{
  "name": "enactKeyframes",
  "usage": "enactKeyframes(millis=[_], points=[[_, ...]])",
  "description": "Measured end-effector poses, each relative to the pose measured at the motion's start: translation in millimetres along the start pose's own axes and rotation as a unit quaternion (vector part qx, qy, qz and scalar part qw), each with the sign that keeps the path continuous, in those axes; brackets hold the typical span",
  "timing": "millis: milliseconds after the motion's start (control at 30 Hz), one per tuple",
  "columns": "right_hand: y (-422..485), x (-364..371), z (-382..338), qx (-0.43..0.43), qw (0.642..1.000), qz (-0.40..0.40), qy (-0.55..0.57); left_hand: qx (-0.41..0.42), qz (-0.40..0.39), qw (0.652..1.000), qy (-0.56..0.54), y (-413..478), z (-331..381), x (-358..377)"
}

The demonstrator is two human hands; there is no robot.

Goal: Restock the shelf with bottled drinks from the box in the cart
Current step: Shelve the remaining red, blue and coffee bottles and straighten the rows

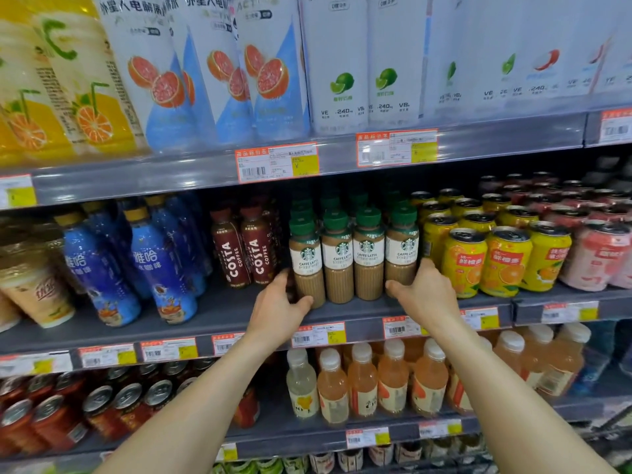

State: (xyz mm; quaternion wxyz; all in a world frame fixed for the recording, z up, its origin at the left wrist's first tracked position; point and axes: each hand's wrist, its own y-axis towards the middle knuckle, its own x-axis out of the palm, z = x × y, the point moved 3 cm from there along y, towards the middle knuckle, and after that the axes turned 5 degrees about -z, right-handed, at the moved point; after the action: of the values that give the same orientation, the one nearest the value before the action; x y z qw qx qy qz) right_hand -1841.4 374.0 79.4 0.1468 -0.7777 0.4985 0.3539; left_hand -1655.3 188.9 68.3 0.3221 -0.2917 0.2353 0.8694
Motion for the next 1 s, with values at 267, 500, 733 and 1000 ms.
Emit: enactKeyframes(millis=[267,500,733,1000], points=[[-66.6,14.3,-6.7,-0.098,0.990,0.064,0.077,-0.028,0.072,0.997,0.012,-10.2,-28.5,-36.5],[-113.3,99.1,-91.1,-0.222,0.964,-0.090,0.113,-0.035,0.176,0.984,-0.016,-3.6,-53.3,-71.1],[-76.2,160.9,-172.1,-0.163,0.974,-0.099,0.124,-0.063,0.170,0.983,-0.018,34.0,-73.7,-76.7],[-22.4,193.6,-179.7,-0.053,0.985,-0.090,0.139,-0.077,0.086,0.990,-0.077,60.5,-89.1,-68.7]])
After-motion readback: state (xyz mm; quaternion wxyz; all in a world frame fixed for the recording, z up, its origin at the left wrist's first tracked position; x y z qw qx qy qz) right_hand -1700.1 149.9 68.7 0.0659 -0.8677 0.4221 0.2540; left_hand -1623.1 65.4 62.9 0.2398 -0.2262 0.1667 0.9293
